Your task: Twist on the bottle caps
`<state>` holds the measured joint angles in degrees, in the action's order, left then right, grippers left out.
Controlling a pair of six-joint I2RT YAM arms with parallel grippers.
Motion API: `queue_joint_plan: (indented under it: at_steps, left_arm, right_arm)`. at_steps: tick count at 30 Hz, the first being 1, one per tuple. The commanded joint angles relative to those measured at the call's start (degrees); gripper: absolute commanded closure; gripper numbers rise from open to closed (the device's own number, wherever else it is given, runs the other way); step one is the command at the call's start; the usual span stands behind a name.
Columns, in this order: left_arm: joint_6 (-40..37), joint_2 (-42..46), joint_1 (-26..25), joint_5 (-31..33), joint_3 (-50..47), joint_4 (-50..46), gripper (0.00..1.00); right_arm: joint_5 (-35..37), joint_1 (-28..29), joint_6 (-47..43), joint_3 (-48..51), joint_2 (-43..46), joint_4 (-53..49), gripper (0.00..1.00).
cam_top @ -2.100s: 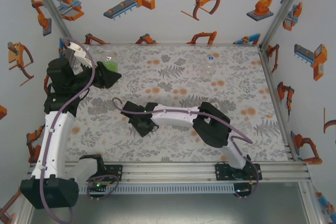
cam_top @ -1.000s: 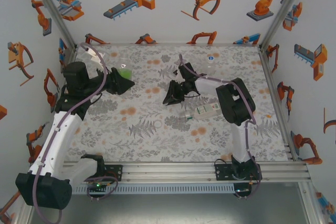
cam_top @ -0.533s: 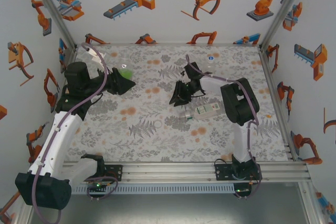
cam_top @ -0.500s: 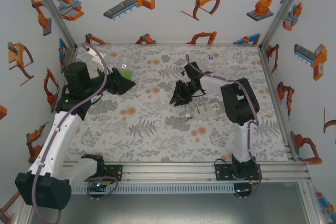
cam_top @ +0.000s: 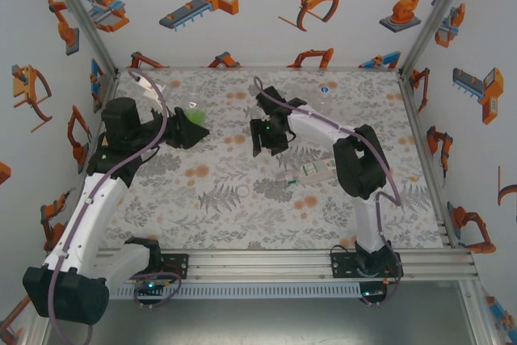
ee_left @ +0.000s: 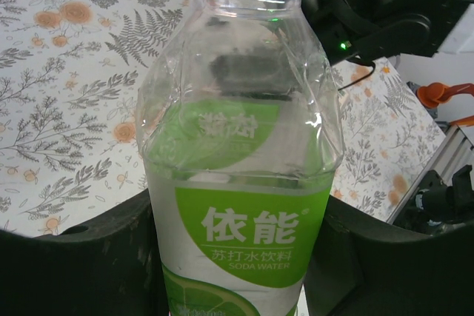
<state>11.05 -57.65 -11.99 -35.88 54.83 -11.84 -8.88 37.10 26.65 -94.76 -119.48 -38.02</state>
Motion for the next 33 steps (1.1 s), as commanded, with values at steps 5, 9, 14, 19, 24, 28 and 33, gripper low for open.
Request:
queue_joint_plan:
  at_steps: [5,9,14,19,24,28,33]
  left_arm:
    - [-1.6,1.8,-0.4,0.1,0.0,-1.3,0.87]
    - [-1.5,2.1,-0.5,0.1,0.0,-1.5,0.87]
    - [-1.4,2.3,-0.7,0.0,-0.1,-1.7,0.87]
    - [-1.3,2.2,-0.9,0.1,-0.5,-1.6,0.87]
    - [-1.3,2.1,-1.1,0.1,-0.5,-1.6,0.87]
    - [-1.3,2.2,-1.2,0.1,-0.8,-1.6,0.87]
    - [-1.2,2.0,-1.4,0.1,-0.8,-1.6,0.87]
  right_arm:
    - [8.7,4.0,-3.6,-3.9,-4.2,-3.7,0.42]
    - [10.8,5.1,-4.4,-4.3,-6.0,-3.5,0.44]
    - [10.9,5.5,-4.6,-2.1,-6.3,-1.3,0.48]
    - [11.9,5.8,-4.8,0.8,-5.6,1.5,0.52]
    - [12.1,5.8,-5.3,1.3,-5.9,2.4,0.54]
    - [11.8,5.8,-5.3,1.8,-5.9,2.9,0.56]
    - [11.7,5.8,-5.5,2.2,-5.9,3.0,0.58]
